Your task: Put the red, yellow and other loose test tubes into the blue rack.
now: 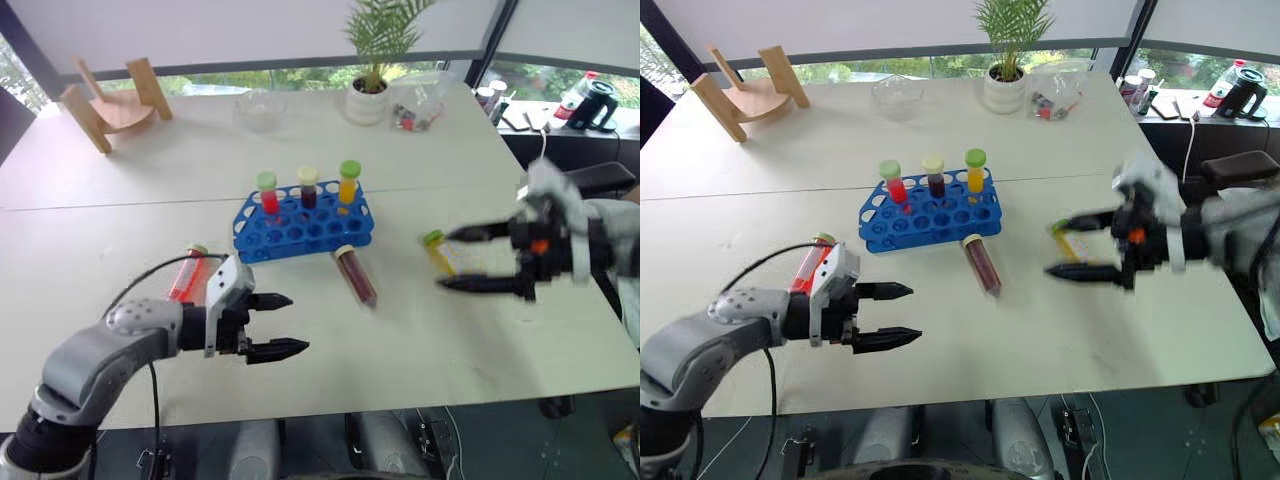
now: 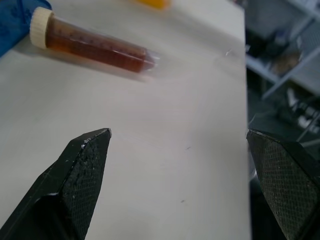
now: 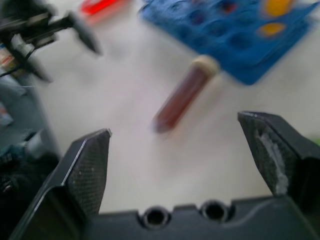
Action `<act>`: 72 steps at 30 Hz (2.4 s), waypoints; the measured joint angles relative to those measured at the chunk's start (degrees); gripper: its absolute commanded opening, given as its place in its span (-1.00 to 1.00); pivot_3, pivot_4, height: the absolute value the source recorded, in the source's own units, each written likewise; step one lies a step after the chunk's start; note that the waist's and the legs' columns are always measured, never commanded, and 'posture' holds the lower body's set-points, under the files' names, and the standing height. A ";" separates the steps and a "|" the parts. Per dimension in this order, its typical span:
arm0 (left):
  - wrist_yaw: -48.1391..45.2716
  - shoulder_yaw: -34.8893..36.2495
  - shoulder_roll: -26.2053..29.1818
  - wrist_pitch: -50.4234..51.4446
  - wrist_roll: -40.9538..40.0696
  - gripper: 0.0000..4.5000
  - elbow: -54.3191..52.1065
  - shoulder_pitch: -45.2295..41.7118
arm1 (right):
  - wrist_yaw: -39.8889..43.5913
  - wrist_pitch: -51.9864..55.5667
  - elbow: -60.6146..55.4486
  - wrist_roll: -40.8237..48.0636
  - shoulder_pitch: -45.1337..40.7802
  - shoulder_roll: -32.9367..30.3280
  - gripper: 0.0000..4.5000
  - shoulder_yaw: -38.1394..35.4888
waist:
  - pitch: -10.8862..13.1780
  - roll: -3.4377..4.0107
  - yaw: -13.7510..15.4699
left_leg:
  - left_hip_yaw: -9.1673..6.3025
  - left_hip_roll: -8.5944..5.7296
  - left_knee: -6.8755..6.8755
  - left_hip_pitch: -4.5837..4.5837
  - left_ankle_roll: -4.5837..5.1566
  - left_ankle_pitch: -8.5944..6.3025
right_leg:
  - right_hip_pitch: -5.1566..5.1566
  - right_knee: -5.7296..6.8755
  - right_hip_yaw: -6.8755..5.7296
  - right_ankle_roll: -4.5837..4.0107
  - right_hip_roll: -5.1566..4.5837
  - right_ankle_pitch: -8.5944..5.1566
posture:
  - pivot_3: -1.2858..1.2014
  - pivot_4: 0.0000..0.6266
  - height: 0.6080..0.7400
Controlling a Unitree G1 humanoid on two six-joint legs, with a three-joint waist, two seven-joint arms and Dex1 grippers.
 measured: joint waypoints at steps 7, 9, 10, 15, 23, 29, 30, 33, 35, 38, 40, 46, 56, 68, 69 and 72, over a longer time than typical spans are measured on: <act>-6.31 -1.76 6.85 -9.67 9.84 0.97 2.91 -9.91 | 5.87 4.84 23.45 -16.85 -20.03 3.32 1.00 26.62 | -0.03 -0.02 -0.02 | 0.19 0.00 -0.09 -0.54 0.14 -0.08 | -0.59 -0.06 0.06 0.29 -0.07 0.07 | 0.03 -0.52 1.00; -7.28 -2.83 7.36 -11.83 12.16 0.97 3.07 -10.78 | 8.08 3.87 30.07 -21.51 -23.06 5.74 1.00 32.18 | -0.03 -0.01 -0.03 | 0.17 0.01 -0.05 -1.22 0.10 -0.05 | -1.40 0.12 0.06 0.29 -0.05 0.08 | 0.03 -0.52 1.00; -7.51 -3.47 7.42 -12.69 13.41 0.97 3.14 -11.24 | 9.51 2.77 34.21 -23.90 -24.75 7.54 1.00 34.78 | -0.02 0.00 -0.02 | 0.19 0.00 -0.03 -1.29 0.09 -0.04 | -1.50 0.15 0.06 0.29 -0.05 0.08 | 0.03 -0.52 1.00; -6.75 -3.89 6.23 -13.78 15.74 0.97 3.14 -11.60 | 13.53 -2.27 47.29 -30.95 -29.11 13.40 1.00 39.43 | -0.01 0.03 -0.04 | 0.26 0.00 0.00 -1.28 0.09 -0.05 | -1.47 0.15 0.09 0.30 -0.07 0.09 | 0.03 -0.52 1.00; -4.28 -5.72 2.81 -13.68 17.15 1.00 2.82 -9.39 | 13.47 -12.51 60.11 -40.76 -29.79 22.07 0.14 40.64 | -0.06 -0.05 -0.03 | 0.17 0.00 0.19 -1.10 0.09 -0.05 | -1.20 0.28 0.04 0.31 -0.06 0.10 | 0.03 -0.52 1.00; -4.72 -5.52 3.44 -13.82 17.96 1.00 3.63 -8.46 | 13.82 -16.94 59.16 -44.66 -27.39 21.60 -0.63 37.70 | -0.09 -0.06 0.07 | 0.08 0.00 0.24 -0.99 0.09 -0.05 | -1.02 0.30 -0.02 0.34 -0.04 0.12 | 0.03 -0.52 1.00; -4.92 -5.52 3.59 -13.86 18.07 1.00 4.07 -8.28 | 14.33 -17.16 58.08 -45.01 -26.71 21.21 -0.63 37.22 | -0.09 -0.06 0.12 | 0.06 0.00 0.23 -1.00 0.09 -0.05 | -1.02 0.30 -0.03 0.33 -0.03 0.12 | 0.03 -0.52 1.00; -6.26 -3.21 4.79 -13.88 17.41 1.00 6.98 -6.51 | 15.28 -20.34 48.97 -42.50 -20.85 18.70 -0.63 31.07 | -0.07 -0.02 0.17 | 0.01 0.00 0.20 -1.04 0.10 -0.05 | -1.05 0.28 -0.08 0.33 -0.04 0.11 | 0.03 -0.52 1.00; -7.34 -0.74 5.35 -13.52 16.14 1.00 9.92 -5.88 | 12.61 -20.69 41.51 -37.60 -17.26 20.61 -0.63 22.39 | -0.04 0.02 -0.70 | 0.06 0.04 0.21 -1.02 0.10 -0.05 | -1.12 0.40 -0.02 0.32 -0.01 0.12 | 0.03 -0.52 1.00; -8.90 2.82 5.36 -11.59 12.58 1.00 13.17 -7.24 | 1.17 -22.31 24.79 -26.95 -12.19 31.75 -0.63 4.61 | -0.03 0.03 -2.21 | -0.04 0.06 0.15 -0.96 0.08 -0.04 | -1.19 0.74 -0.01 0.30 0.07 0.11 | 0.03 -0.52 1.00; -10.04 3.65 6.90 -11.38 12.37 1.00 14.97 -7.90 | -9.54 -22.80 14.10 -23.22 -9.27 40.66 -0.63 -3.15 | -0.06 -0.01 -2.21 | -0.17 0.06 0.08 -0.96 -0.05 0.04 | -1.21 0.93 -0.11 0.23 0.06 0.06 | 0.03 -0.52 1.00; -11.88 2.40 8.32 -11.34 13.85 1.00 18.90 -11.29 | -32.04 -31.07 3.23 -23.97 6.18 58.88 -0.63 -5.73 | -0.09 -0.06 -1.01 | -0.16 -0.17 0.10 -1.02 -0.63 0.36 | -1.20 0.98 -0.13 0.33 -0.20 0.12 | 0.03 -0.52 1.00; -14.02 -2.13 8.12 -12.38 17.96 1.00 21.18 -15.83 | -39.60 -44.11 9.32 -27.64 10.72 63.07 -0.63 -0.01 | -0.08 -0.04 -1.62 | -0.19 -0.10 -0.02 -0.90 -0.79 0.47 | -1.22 1.07 -0.06 0.39 -0.05 0.16 | 0.03 -0.52 1.00; -13.27 -2.19 7.40 -12.58 18.27 1.00 20.91 -14.54 | -37.62 -50.31 18.24 -28.59 8.40 59.16 -0.16 2.72 | -0.08 -0.04 -1.59 | -0.19 -0.10 0.02 -0.88 -0.79 0.47 | -1.19 1.09 -0.06 0.39 -0.06 0.16 | 0.03 -0.52 1.00; -13.08 -2.19 7.29 -12.58 18.28 1.00 20.88 -14.35 | -37.75 -50.20 18.24 -28.61 8.37 59.01 0.00 2.70 | -0.08 -0.04 -1.57 | -0.19 -0.10 0.02 -0.89 -0.79 0.47 | -1.19 1.09 -0.06 0.39 -0.06 0.16 | 0.03 -0.52 1.00; -12.45 -2.18 7.21 -12.57 18.27 1.00 20.77 -14.17 | -37.85 -48.78 17.23 -28.54 8.78 58.39 0.70 2.74 | -0.08 -0.04 -1.54 | -0.19 -0.10 0.02 -0.90 -0.79 0.47 | -1.19 1.09 -0.06 0.39 -0.07 0.16 | 0.03 -0.52 1.00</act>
